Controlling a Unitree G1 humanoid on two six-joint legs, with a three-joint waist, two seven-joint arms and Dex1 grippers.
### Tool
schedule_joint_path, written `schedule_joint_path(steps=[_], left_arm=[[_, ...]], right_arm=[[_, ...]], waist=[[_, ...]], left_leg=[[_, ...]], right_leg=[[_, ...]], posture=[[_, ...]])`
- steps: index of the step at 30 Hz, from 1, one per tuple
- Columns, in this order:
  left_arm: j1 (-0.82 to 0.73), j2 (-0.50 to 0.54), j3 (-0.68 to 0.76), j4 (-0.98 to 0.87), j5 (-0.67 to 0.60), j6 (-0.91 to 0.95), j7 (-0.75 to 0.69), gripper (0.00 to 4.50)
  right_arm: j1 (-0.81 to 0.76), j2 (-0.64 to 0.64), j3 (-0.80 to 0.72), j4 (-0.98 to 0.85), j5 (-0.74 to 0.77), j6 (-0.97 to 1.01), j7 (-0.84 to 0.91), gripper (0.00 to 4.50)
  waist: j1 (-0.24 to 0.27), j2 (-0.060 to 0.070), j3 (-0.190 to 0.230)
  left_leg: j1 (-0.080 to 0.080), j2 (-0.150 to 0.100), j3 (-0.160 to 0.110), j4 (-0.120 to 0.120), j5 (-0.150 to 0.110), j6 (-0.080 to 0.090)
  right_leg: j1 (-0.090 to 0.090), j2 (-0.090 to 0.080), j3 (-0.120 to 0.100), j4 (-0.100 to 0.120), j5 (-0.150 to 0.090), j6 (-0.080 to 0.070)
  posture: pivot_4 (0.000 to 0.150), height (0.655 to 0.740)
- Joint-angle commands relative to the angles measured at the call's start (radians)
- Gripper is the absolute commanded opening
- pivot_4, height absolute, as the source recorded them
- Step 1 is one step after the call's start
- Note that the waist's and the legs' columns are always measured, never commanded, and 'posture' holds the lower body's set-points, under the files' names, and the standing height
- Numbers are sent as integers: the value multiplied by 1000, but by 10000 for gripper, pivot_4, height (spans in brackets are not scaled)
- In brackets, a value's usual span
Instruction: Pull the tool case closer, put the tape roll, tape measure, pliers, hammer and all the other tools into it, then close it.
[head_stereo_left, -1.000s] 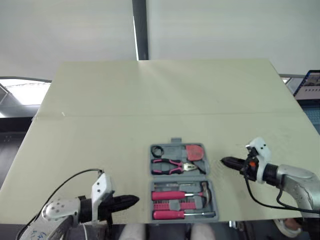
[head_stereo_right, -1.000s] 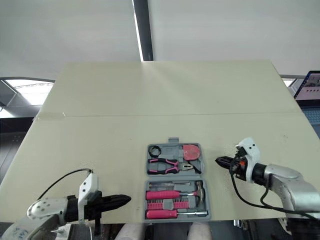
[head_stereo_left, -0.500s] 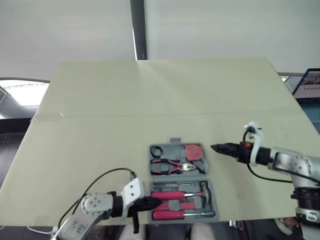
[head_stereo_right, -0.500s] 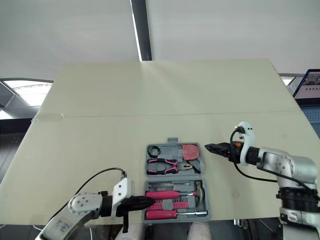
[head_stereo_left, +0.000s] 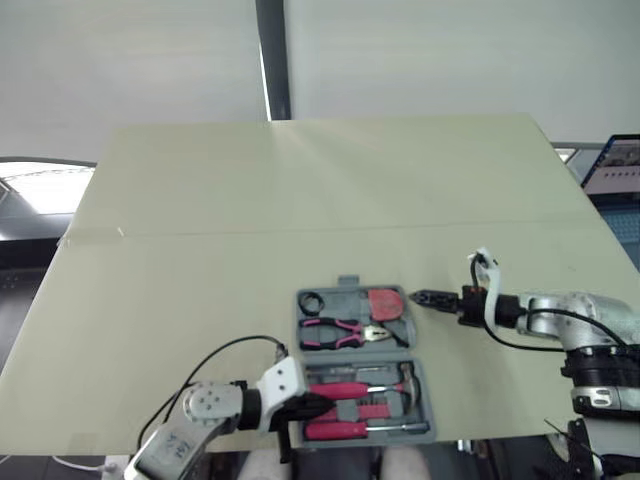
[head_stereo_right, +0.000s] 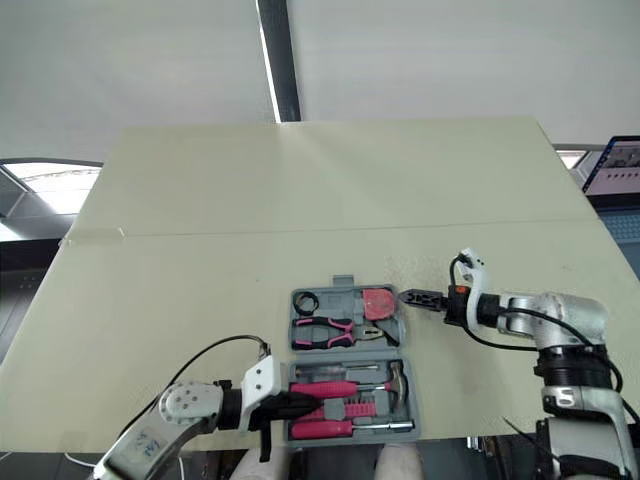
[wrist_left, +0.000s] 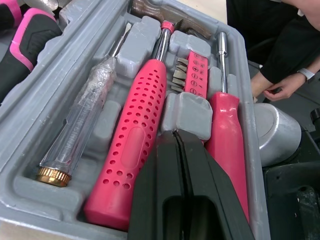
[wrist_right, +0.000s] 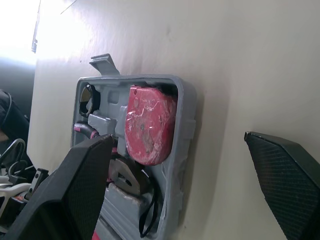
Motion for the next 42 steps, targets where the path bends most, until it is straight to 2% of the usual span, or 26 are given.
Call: schedule_joint_path(steps=[1, 14, 21, 31, 35, 39, 42], left_arm=[[2, -1, -5, -21, -17, 13, -5, 0], [-23, 33, -7, 29, 29, 11, 2, 0], [-31, 37, -8, 48, 42, 1, 7, 0], [-36, 32, 11, 34, 52, -12, 50, 0], [-10, 34, 77, -93, -7, 86, 86, 0], [66, 56, 264, -368, -196, 356, 129, 0], [177, 83, 472, -539, -386, 566, 143, 0]], right_arm=[[-42, 19, 24, 71, -26, -54, 50, 44237], [-184, 122, 86, 308, -89, -123, 198, 44237], [-199, 134, 86, 294, -84, -107, 254, 44237], [-66, 100, -12, -121, 77, 110, 199, 44237], [12, 108, -110, -320, 179, 231, 122, 44237], [115, 115, -232, -524, 304, 369, 45, 44237], [206, 106, -311, -651, 398, 428, -14, 44237]], waist=[[1, 0, 0], [-18, 0, 0], [-23, 0, 0], [-20, 0, 0], [-18, 0, 0], [-14, 0, 0], [-9, -1, 0]], left_leg=[[0, 0, 0, 0, 0, 0], [0, 0, 0, 0, 0, 0], [0, 0, 0, 0, 0, 0], [0, 0, 0, 0, 0, 0], [0, 0, 0, 0, 0, 0], [-2, 0, -1, -1, 0, 0], [-2, 0, 0, -1, 0, 0]], right_leg=[[0, 0, 0, 0, 0, 0], [0, 0, 0, 1, 0, 0], [0, 0, 0, 1, 0, 0], [-1, 0, 1, 1, 0, 0], [-1, 0, 1, 1, 0, 0], [-3, 0, 2, 2, 0, 0], [-4, 0, 4, 1, 0, 0]], posture=[[1500, 7373], [1500, 7373], [1500, 7373], [1500, 7373], [1500, 7373], [1500, 7373], [1500, 7373]])
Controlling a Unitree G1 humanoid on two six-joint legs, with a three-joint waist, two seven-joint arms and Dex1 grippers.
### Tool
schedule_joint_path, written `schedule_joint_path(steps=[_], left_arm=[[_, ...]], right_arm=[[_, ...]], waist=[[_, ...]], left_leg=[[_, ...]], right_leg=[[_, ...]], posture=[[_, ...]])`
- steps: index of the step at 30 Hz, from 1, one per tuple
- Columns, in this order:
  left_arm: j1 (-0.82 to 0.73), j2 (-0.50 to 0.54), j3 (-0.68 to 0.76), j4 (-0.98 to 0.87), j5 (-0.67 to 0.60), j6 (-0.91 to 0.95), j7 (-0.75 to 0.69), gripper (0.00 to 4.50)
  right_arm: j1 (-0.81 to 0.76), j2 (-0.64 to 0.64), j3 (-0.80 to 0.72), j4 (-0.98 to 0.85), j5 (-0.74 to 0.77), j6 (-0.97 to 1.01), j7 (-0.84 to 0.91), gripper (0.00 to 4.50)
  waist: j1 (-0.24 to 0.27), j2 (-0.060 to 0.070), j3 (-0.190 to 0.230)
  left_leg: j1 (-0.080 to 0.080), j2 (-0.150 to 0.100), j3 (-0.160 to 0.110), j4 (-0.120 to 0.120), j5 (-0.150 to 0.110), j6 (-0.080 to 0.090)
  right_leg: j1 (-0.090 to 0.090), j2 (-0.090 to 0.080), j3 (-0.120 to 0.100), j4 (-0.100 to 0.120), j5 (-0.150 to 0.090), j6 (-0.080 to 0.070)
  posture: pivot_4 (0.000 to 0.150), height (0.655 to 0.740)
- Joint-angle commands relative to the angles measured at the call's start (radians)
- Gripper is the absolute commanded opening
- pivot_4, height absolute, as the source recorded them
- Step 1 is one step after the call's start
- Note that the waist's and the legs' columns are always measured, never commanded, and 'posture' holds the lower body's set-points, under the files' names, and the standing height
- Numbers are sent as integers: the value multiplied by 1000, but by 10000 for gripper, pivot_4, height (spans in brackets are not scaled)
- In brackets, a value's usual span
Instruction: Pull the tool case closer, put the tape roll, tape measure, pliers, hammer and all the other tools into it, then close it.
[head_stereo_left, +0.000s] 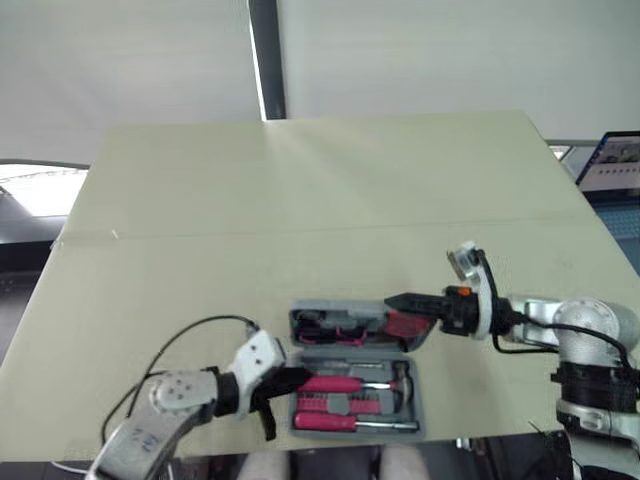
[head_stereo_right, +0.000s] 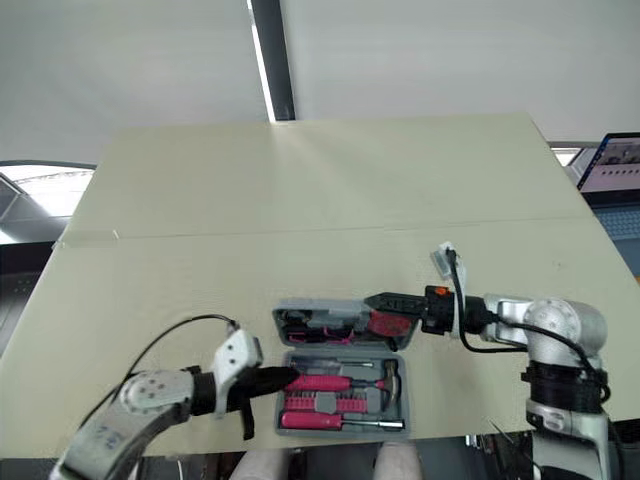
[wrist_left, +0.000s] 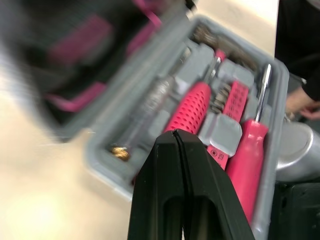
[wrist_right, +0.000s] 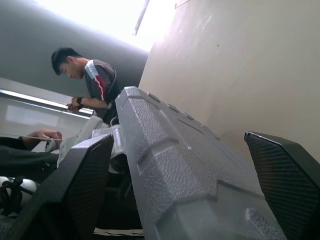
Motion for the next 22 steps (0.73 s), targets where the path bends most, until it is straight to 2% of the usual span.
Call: schedule_joint_path(steps=[1, 4, 6, 9, 12, 15, 18, 22], left_arm=[[122, 26, 215, -188, -231, 215, 13, 0], [290, 51, 448, -231, -411, 298, -29, 0], [393, 74, 549, -204, -447, 278, -89, 0], [479, 77, 568, -108, -290, 87, -111, 0], [431, 78, 500, 17, -168, -86, -115, 0], [365, 79, 423, 83, -85, -191, -101, 0], [305, 63, 369, 108, -66, -205, -71, 0], [250, 60, 317, 149, -49, -245, -73, 0]], right_arm=[[86, -14, -98, -144, 152, 58, -62, 44237], [218, -53, -148, -236, 286, 59, -130, 44237], [322, -84, -170, -308, 364, 59, -162, 44237], [475, -120, -193, -426, 364, -1, -173, 44237], [590, -154, -157, -499, 158, -250, -128, 44237], [667, -191, -110, -492, -35, -502, -60, 44237], [725, -206, -97, -454, -134, -670, 5, 44237], [748, -223, -83, -396, -192, -780, 53, 44237]], waist=[[2, 0, 0], [12, -1, 1], [17, -1, 1], [35, -1, 0], [45, 0, 0], [46, -1, -1], [41, -3, -1], [35, -4, 0]], left_leg=[[1, 0, 0, 0, 0, 0], [1, 0, 1, -1, 0, 0], [1, 0, 2, -1, -1, 0], [2, 0, 3, 0, -1, 0], [3, 0, 4, 0, -1, 0], [2, -1, 5, 0, -2, 1], [2, 0, 6, 0, -2, 1], [3, 2, 8, 0, -2, 1]], right_leg=[[0, 0, 0, 1, 0, 0], [0, 1, 2, 0, 0, 0], [0, 1, 3, -1, 0, 0], [3, 1, 6, -4, 0, 0], [3, 2, 8, -5, -1, -1], [1, 3, 11, -5, -1, -1], [0, 4, 12, -4, 0, 0], [0, 5, 13, -3, 0, 0]], posture=[[1500, 7373], [1500, 7373], [1500, 7373], [1500, 7373], [1500, 7373], [1500, 7373], [1500, 7373], [1500, 7373]])
